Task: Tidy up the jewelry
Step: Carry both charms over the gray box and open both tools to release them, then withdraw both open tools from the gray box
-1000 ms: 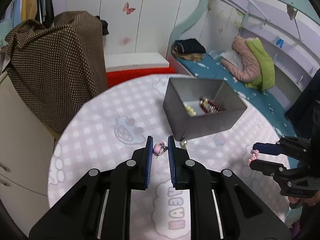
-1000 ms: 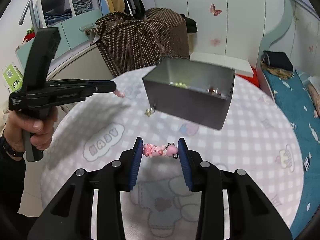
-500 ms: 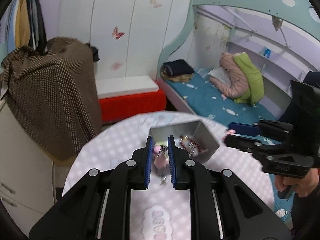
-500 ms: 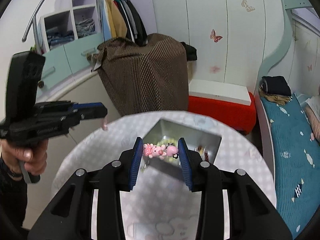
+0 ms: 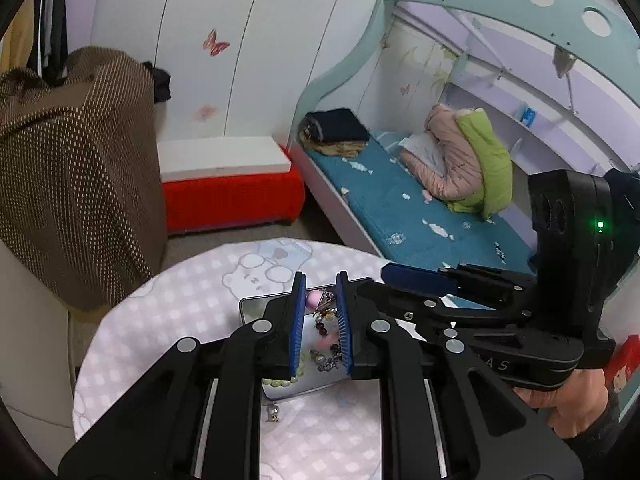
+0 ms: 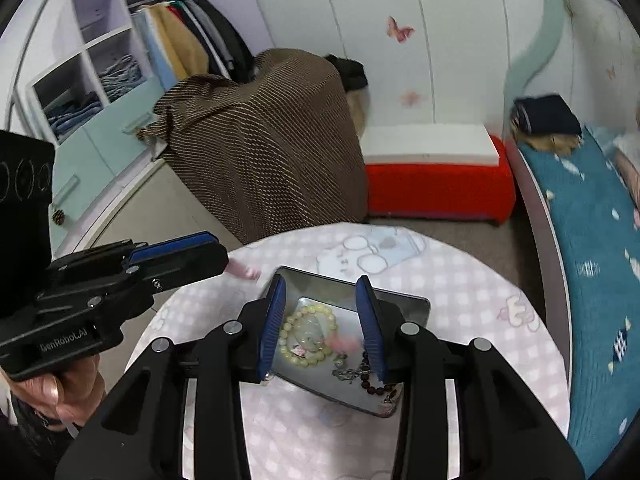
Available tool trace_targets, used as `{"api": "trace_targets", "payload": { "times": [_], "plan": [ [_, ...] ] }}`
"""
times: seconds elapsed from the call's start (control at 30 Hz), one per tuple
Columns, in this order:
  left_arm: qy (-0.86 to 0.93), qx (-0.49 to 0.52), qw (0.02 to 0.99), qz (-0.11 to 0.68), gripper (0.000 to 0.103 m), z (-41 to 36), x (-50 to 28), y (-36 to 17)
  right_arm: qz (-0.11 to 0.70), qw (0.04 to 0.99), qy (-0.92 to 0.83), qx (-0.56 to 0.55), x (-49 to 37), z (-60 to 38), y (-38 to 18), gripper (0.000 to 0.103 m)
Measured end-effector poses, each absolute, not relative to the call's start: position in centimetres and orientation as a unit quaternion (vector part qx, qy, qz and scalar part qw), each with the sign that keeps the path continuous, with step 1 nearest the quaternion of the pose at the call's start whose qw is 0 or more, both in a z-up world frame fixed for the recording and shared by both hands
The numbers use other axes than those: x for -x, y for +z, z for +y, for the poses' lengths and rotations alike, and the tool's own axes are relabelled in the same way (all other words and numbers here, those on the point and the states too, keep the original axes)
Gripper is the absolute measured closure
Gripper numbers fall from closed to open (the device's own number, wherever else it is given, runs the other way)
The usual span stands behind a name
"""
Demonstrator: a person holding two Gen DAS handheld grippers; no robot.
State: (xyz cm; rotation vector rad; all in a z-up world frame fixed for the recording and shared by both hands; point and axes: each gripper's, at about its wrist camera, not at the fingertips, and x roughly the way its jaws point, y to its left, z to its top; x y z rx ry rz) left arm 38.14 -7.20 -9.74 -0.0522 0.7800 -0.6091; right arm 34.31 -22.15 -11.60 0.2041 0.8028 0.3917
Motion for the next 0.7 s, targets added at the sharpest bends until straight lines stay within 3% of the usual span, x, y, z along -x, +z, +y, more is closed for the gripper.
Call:
{"api": "trace_targets", "payload": {
  "times": [0.07,0.1,0.13,0.17,0.2,0.23,0.27,0.7],
  "plan": [
    [-0.288,0.026,0.877,0.383,0.087,-7.5,-38.7,-10.4,0.395,0.895,0.183,-0.102,-34.6,-22.4,-12.0,0.063],
    [-0.280,0.024,0.879,0.386,0.087,-7.5,-38.9,-10.7,0.393,0.896,0.176,-0.103,-34.6,-22.7,-12.1,0.047],
    [-0.275,0.022,0.880,0.388,0.077,-7.6,-39.1,-10.9,0.387,0.900,0.169,-0.108,-34.4,-23.0,-12.0,0.033],
    [-0.267,0.023,0.881,0.390,0.053,-7.5,-39.3,-11.1,0.380,0.903,0.164,-0.114,-34.2,-23.4,-11.9,0.021],
    [-0.251,0.024,0.886,0.390,0.041,-7.3,-39.4,-11.3,0.374,0.905,0.158,-0.122,-34.0,-24.0,-11.8,0.017],
    [-0.227,0.031,0.893,0.387,0.017,-6.7,-39.6,-11.4,0.372,0.906,0.155,-0.128,-33.8,-24.4,-11.8,0.015],
    [-0.223,0.041,0.896,0.383,0.009,-6.1,-39.7,-11.5,0.370,0.908,0.150,-0.129,-33.7,-24.7,-11.8,0.015],
    [-0.149,0.034,0.924,0.351,0.008,-2.6,-35.6,-12.7,0.368,0.913,0.100,-0.143,-30.3,-26.6,-13.4,0.009]
  ]
}}
